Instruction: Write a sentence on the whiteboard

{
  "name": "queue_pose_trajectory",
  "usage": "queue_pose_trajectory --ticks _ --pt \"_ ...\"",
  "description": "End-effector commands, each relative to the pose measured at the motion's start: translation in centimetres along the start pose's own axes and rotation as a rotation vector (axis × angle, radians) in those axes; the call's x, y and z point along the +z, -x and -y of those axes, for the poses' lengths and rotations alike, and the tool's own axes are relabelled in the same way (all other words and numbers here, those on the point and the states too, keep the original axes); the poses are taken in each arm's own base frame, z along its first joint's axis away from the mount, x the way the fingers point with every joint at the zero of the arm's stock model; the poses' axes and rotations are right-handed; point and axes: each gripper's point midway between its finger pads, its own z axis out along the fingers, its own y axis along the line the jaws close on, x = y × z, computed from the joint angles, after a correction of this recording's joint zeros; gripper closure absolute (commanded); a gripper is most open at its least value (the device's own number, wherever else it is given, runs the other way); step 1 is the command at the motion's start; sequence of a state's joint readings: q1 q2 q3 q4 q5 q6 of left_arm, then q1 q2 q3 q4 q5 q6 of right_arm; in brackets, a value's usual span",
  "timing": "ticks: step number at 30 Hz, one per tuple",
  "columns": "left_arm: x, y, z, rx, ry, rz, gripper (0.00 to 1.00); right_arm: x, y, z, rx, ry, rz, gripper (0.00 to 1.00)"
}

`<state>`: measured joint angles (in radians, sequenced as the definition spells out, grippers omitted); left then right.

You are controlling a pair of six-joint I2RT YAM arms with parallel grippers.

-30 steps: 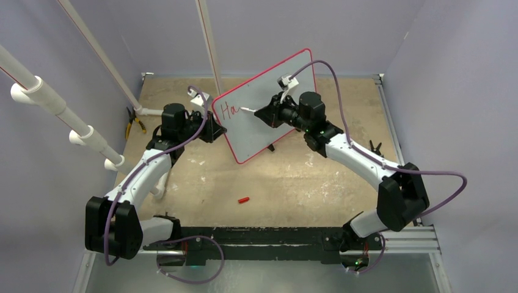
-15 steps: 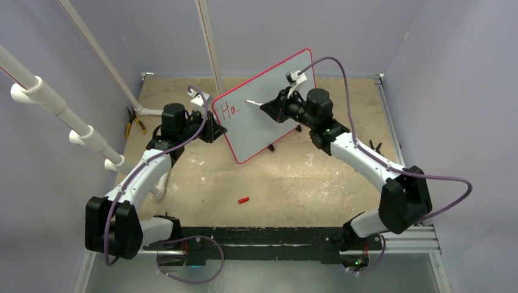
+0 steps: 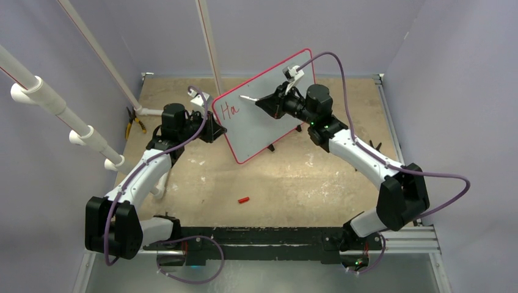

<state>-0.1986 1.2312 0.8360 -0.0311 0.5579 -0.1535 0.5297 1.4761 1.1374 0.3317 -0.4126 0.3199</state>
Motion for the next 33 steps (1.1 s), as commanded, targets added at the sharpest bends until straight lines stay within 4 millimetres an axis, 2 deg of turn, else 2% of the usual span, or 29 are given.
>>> queue_pose_trajectory --ticks 1,11,30,33 --pt "0.1 1.9 -0.2 0.057 0.006 0.052 1.0 0.8 2.8 -1.0 -0.048 0.05 0.066 1.0" --pt "0.1 1.9 -0.2 0.053 0.002 0.05 1.0 0.8 0.4 -0.7 -0.025 0.055 0.012 1.0" --pt "0.2 1.8 -0.2 0.05 0.001 0.048 1.0 1.2 -1.7 0.3 -0.003 0.035 -0.042 1.0" --pt "0.2 1.8 -0.2 0.05 0.0 0.048 1.0 1.0 -2.6 0.5 0.007 0.028 -0.058 1.0"
